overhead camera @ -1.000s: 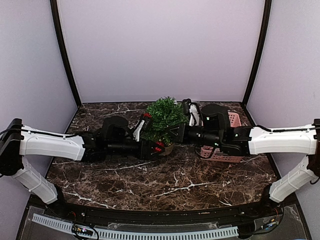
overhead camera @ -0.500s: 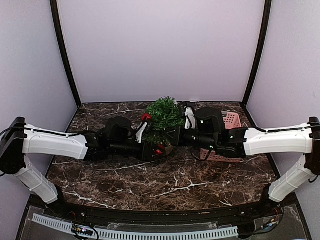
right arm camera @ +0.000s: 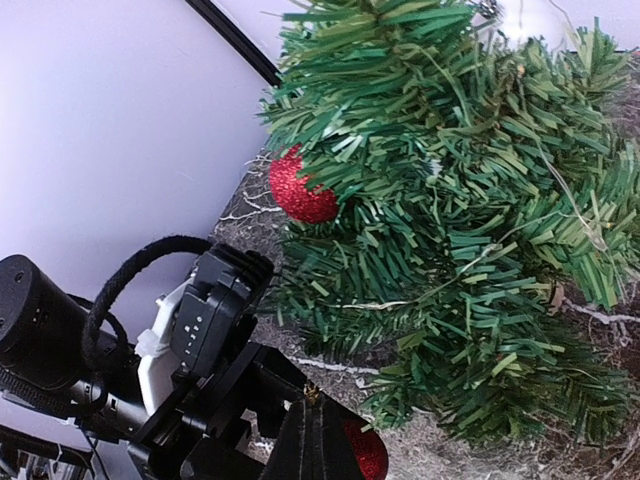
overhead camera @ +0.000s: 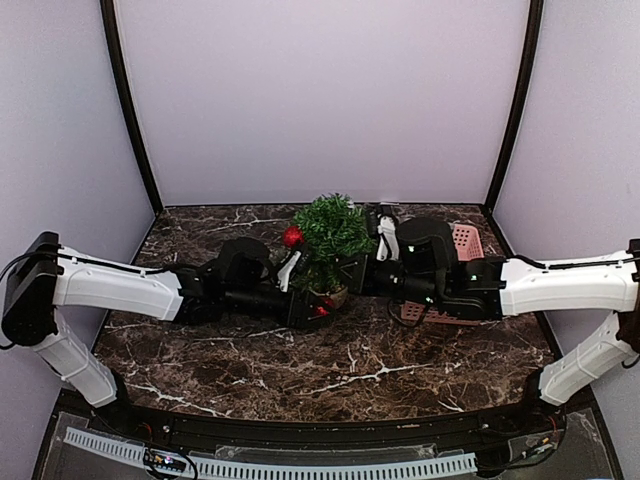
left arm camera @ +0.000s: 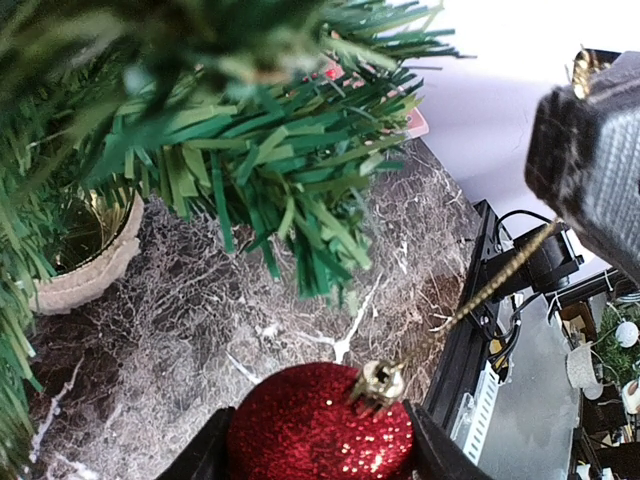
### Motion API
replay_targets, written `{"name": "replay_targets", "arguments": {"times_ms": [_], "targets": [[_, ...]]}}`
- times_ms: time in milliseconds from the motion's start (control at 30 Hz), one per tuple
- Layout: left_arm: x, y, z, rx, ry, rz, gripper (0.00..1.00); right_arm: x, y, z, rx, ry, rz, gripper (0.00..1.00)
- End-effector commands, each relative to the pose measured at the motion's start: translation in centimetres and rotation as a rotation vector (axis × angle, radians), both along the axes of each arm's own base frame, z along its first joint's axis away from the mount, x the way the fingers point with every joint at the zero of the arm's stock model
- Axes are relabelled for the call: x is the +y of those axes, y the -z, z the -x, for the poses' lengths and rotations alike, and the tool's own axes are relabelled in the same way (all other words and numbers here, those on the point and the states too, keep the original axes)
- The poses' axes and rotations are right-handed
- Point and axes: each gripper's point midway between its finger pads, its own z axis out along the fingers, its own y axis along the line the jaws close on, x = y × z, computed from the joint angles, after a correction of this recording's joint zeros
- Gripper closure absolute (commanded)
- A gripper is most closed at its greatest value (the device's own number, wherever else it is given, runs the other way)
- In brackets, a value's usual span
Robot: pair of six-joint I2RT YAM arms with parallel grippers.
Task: Decorate the small christmas tree
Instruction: Hang the ornament ball on the branch.
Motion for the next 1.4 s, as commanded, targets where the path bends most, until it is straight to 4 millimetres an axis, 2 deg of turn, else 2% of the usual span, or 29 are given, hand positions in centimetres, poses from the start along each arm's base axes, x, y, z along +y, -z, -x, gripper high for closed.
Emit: {"name": "replay_targets", "arguments": {"times_ms": [0, 533, 1100, 1367], "targets": [[-1.0, -1.2, -0.1, -0.014, 0.016, 0.034, 0.61, -0.7, 0.1, -0.1, -0.002, 0.042, 0.004, 1.00], [-2.1, -1.7, -1.2, -0.038, 0.010, 0.032, 0.61, -1.0, 1.3, -0.4, 0.013, 0.071, 0.031, 1.00], [-1.5, -0.1, -1.1, 0.012, -0.024, 0.006, 0.62, -0.8, 2.4, -1.1, 0.023, 0.105, 0.055, 1.00], [-1.8, 0.0, -1.5, 0.009, -0.034, 0.004, 0.62, -0.6, 2.1, -1.3, 0.015, 0.107, 0.047, 1.00]]}}
